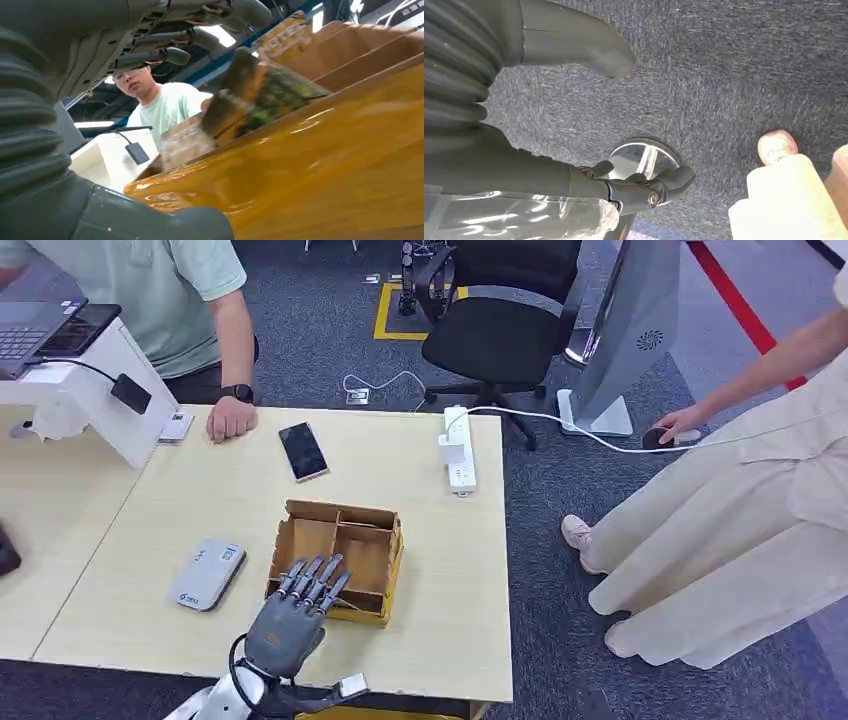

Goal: Pass the card to the sensor for recognition and then transmit it.

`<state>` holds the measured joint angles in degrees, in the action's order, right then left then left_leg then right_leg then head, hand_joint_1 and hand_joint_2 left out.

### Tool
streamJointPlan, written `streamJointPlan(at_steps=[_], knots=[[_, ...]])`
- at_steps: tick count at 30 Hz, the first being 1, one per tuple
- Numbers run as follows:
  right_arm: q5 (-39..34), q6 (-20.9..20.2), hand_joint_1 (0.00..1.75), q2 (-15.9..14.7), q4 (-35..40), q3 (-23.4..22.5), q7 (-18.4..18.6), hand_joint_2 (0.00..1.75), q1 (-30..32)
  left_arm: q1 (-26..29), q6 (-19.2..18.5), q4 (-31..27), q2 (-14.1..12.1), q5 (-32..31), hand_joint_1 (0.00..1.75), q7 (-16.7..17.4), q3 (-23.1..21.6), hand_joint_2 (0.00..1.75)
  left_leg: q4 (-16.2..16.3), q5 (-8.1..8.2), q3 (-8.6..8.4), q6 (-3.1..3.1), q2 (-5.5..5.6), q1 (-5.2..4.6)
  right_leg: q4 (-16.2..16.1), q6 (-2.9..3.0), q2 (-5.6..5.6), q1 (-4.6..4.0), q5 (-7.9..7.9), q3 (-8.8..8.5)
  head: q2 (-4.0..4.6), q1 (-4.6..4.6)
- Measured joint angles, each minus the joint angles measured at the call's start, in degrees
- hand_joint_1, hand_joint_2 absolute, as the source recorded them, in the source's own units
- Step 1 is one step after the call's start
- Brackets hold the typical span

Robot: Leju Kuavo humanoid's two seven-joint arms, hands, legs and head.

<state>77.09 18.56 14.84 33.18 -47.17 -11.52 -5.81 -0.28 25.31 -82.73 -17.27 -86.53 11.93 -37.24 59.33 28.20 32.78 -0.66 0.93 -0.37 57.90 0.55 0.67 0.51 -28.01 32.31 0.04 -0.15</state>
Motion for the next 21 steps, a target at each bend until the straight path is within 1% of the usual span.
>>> streamJointPlan(at_steps=[1,7,14,18,21], knots=[[-0.3,0.0,0.00,0.0,0.2,0.0,-0.1,1.75,0.1,0.6,-0.1,-0.7,-0.7,0.0,0.00,0.0,0.6,1.75,0.0,0.00,0.00,0.00,0.00,0.00,0.0,0.00,-0.01,0.00,0.00,0.00,0.00,0.00],[-0.6,0.0,0.00,0.0,0.9,-0.2,-0.1,1.75,0.4,3.0,-0.2,-2.9,-2.7,0.0,0.00,0.2,2.7,1.75,0.0,0.00,0.00,0.00,0.00,0.00,0.0,0.00,-0.01,0.00,0.00,0.00,0.00,0.00],[-0.7,-0.1,0.00,0.0,1.5,-0.4,-0.2,1.75,0.6,3.8,-0.1,-4.2,-3.2,0.0,0.00,-0.2,3.1,1.75,0.0,0.00,0.00,0.00,0.00,-0.01,0.0,-0.01,-0.01,0.01,0.00,0.00,0.00,0.00],[-0.9,-0.2,0.00,0.0,1.7,-0.5,-0.5,1.75,0.6,4.3,0.0,-5.5,-3.1,0.0,0.00,-2.4,3.3,1.75,0.0,0.00,0.00,0.00,0.00,-0.01,0.0,-0.01,-0.01,0.01,0.00,0.00,0.00,0.00],[-0.9,-0.2,0.00,0.0,1.7,-0.6,-0.6,1.75,0.5,4.2,-0.4,-6.9,-2.9,0.0,0.00,-3.2,3.2,1.75,0.0,0.00,0.00,0.00,0.00,-0.01,0.0,-0.01,-0.01,0.01,0.00,0.00,0.00,0.00]])
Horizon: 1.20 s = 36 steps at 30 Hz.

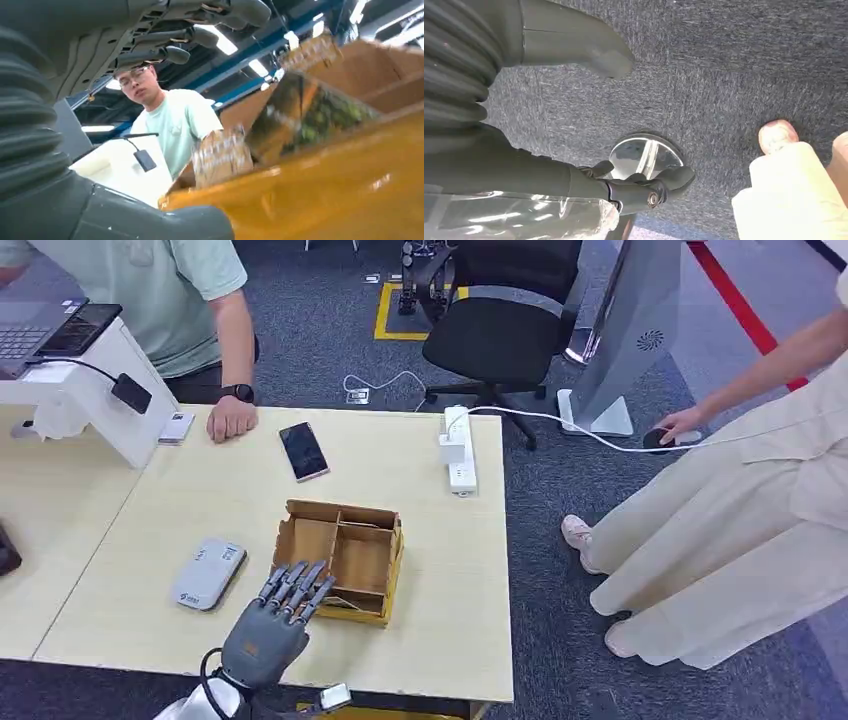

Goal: Pass the card to the sensor for recognition and then transmit it.

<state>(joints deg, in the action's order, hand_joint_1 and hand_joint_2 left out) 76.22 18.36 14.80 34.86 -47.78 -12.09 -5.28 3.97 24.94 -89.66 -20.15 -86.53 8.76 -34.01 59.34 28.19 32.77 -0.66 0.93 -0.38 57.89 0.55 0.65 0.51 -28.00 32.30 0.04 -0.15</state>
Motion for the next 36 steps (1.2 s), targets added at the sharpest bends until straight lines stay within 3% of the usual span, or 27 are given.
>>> streamJointPlan(at_steps=[6,14,23,36], knots=[[0.1,0.0,0.00,0.0,0.0,-0.2,-0.1,1.75,0.0,0.0,-0.2,-1.3,1.0,0.0,0.00,-0.5,0.0,1.75,0.0,0.00,0.00,0.00,0.00,0.00,0.0,0.00,0.00,0.00,0.00,0.00,0.00,0.00],[0.3,0.0,0.00,0.0,0.0,-0.2,-0.1,1.75,0.0,0.2,-0.1,-1.2,3.6,0.0,0.00,-4.2,0.0,1.75,0.0,0.00,0.00,0.00,0.00,0.00,0.0,0.00,0.00,0.00,0.00,0.00,0.00,0.00],[0.4,0.0,0.00,0.0,0.0,-0.2,-0.1,1.75,-0.1,-0.1,0.1,0.6,5.4,0.0,0.00,-4.4,0.0,1.75,0.0,0.00,0.00,0.00,0.00,0.00,0.0,0.00,0.00,0.00,0.00,0.00,0.00,0.00],[0.5,0.0,0.00,0.0,0.0,-0.2,-0.1,1.75,-0.3,-2.2,0.2,2.6,5.7,0.0,0.00,-2.9,0.0,1.75,0.0,0.00,0.00,0.00,0.00,0.00,0.0,0.00,0.00,0.00,0.00,0.00,0.00,0.00]])
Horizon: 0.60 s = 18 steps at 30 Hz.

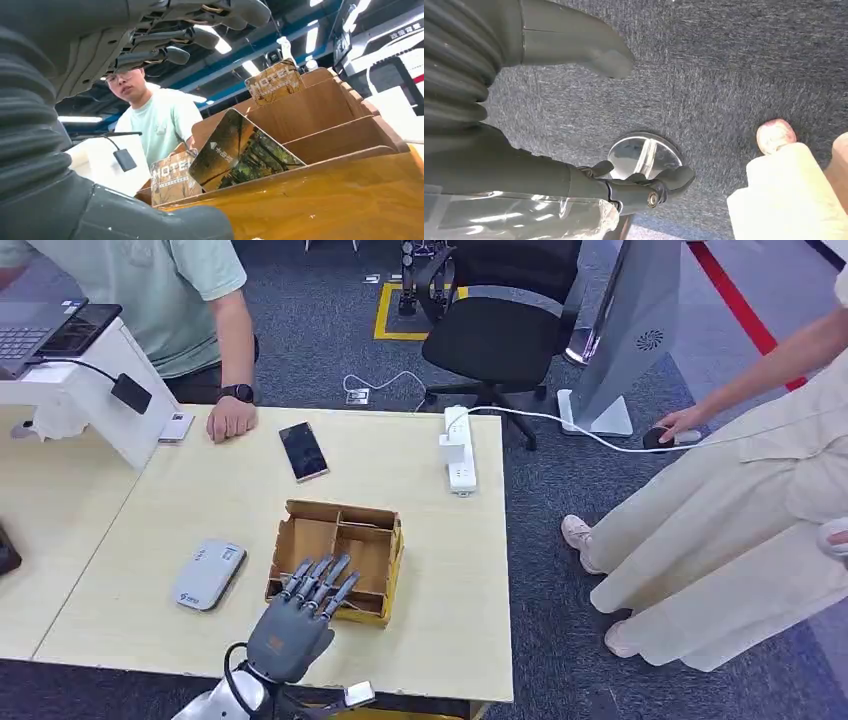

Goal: Pass the card to the sensor for recognition and then transmit it.

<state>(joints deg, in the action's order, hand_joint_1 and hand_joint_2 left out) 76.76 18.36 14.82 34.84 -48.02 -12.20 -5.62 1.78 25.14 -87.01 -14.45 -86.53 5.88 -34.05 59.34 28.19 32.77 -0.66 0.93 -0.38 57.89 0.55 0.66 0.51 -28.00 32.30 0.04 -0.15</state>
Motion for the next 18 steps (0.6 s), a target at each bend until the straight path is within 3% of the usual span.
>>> streamJointPlan(at_steps=[8,18], knots=[[0.3,0.0,0.00,0.0,0.0,0.0,0.0,1.75,-0.1,-1.3,0.1,0.8,0.4,0.0,0.00,0.5,-0.3,1.75,0.0,0.00,0.00,0.00,0.00,0.00,0.0,0.00,0.00,0.00,0.00,0.00,0.00,0.00],[-0.1,0.0,0.00,0.0,0.0,0.0,0.0,1.75,-0.1,-0.7,0.1,1.3,1.8,0.0,0.00,-2.4,-0.3,1.75,0.0,0.00,0.00,0.00,0.00,0.00,0.0,0.00,0.00,0.00,0.00,0.00,0.00,-0.02]])
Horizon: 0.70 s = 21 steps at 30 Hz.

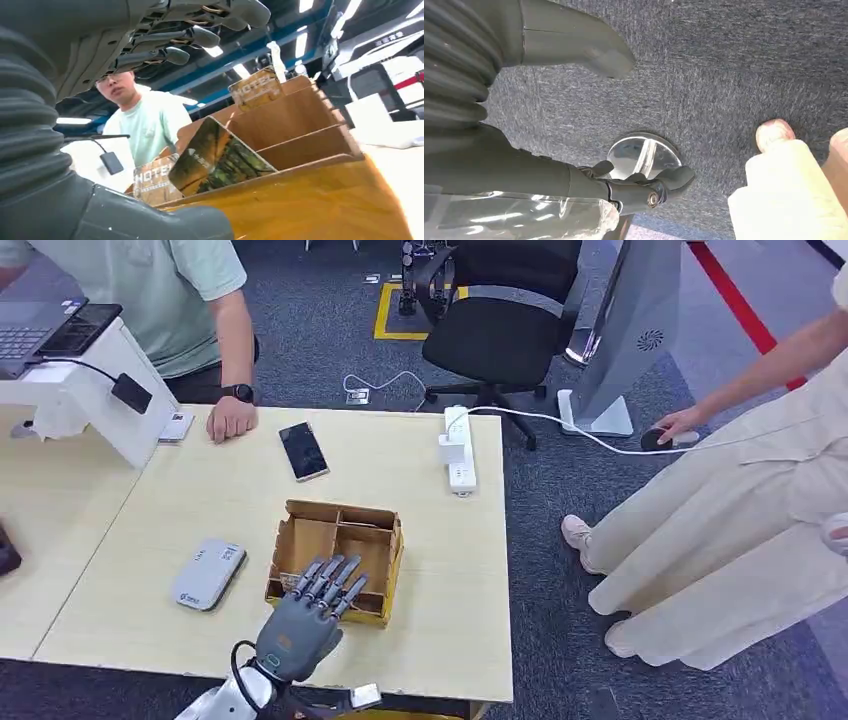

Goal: Pass the card to the sensor for recognition and then transmit it.

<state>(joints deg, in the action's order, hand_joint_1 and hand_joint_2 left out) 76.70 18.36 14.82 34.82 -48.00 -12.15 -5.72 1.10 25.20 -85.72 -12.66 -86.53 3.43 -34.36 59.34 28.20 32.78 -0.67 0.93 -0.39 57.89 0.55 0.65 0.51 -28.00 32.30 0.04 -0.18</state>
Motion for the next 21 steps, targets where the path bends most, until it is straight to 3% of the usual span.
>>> streamJointPlan(at_steps=[9,12,21], knots=[[0.0,0.0,0.00,0.0,0.0,0.0,0.0,1.75,0.0,0.3,0.0,0.0,0.6,0.0,0.00,-0.5,0.0,1.75,0.0,0.00,0.00,0.00,0.00,0.00,0.0,0.00,0.00,0.00,0.00,0.00,0.00,0.02],[0.0,0.0,0.00,0.0,0.0,0.1,0.0,1.75,0.0,0.8,-0.1,0.0,2.2,0.0,0.00,-3.0,0.0,1.75,0.0,0.00,0.00,0.00,0.00,0.00,0.0,0.00,0.00,0.00,0.00,0.00,0.00,0.02],[0.4,0.0,0.00,0.0,-0.1,0.6,0.1,1.75,-0.1,-0.2,0.0,0.8,3.3,0.0,0.00,-3.0,0.0,1.75,0.0,0.00,-0.01,0.00,0.00,0.00,0.0,0.00,-0.01,0.00,0.00,0.00,0.00,0.02]])
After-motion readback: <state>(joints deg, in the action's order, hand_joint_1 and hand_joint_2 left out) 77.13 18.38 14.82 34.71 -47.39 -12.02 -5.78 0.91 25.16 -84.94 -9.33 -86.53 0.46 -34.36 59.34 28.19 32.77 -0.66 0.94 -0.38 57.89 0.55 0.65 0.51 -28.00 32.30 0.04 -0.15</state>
